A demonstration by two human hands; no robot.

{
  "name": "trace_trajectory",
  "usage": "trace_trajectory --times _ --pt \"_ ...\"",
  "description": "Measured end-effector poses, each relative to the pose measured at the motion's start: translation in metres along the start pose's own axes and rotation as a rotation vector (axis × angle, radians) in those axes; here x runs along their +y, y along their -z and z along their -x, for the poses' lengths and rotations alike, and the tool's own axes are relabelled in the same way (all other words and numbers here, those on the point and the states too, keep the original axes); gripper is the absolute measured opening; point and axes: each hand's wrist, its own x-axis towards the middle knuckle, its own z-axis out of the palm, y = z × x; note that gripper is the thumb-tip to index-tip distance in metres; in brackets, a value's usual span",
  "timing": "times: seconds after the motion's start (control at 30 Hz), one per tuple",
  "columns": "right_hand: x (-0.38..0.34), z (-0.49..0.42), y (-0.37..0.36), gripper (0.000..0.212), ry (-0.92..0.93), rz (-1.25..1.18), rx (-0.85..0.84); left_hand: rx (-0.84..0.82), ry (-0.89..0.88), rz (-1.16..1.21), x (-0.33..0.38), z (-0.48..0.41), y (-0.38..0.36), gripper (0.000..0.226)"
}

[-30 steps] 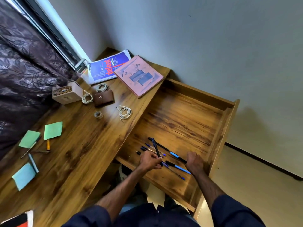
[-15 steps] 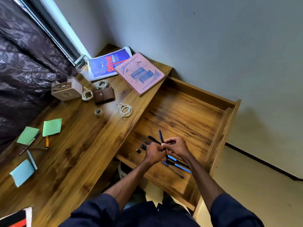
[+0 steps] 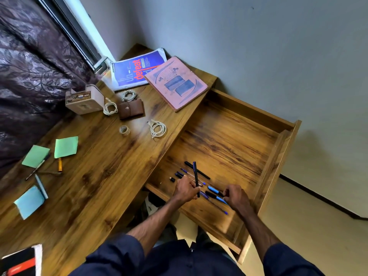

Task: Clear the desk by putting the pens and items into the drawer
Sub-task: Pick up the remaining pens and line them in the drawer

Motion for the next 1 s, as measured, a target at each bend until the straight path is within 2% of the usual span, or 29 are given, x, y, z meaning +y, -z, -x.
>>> trace_trajectory --times 0.3,0.57,0.63,0.7,0.77,0.83,0.93,1.0 --pt "0.000 -0.003 0.000 0.013 0.065 0.034 -0.004 -0.014 -0.007 0.033 -0.002 -0.002 0.000 0.013" --pt "0.007 -0.014 -0.003 0.010 0.043 -0.008 0.023 -0.014 -0.013 0.015 0.009 0.006 -0.001 0.012" --pt "-0.003 -0.015 -0.002 0.010 0.079 -0.111 0.111 -0.002 -0.025 -0.002 0.013 0.007 -0.004 0.011" --pt "-0.021 -0.012 0.006 0.018 0.124 -0.374 0.143 -0.009 -0.071 -0.039 0.019 0.007 -0.006 0.013" --pt "-0.040 -0.009 0.016 0.022 0.155 -0.639 0.067 -0.029 -0.121 -0.058 0.026 0.005 -0.010 0.020" --pt "-0.051 -0.010 0.025 0.019 0.168 -0.803 -0.019 -0.049 -0.144 -0.061 0.034 0.002 -0.014 0.021" --pt "-0.053 -0.017 0.034 0.015 0.129 -0.879 -0.061 -0.060 -0.159 -0.043 0.045 -0.001 -0.018 0.012" --pt "-0.044 -0.021 0.034 0.008 0.119 -0.807 0.002 -0.079 -0.174 -0.058 0.047 -0.001 -0.018 0.014"
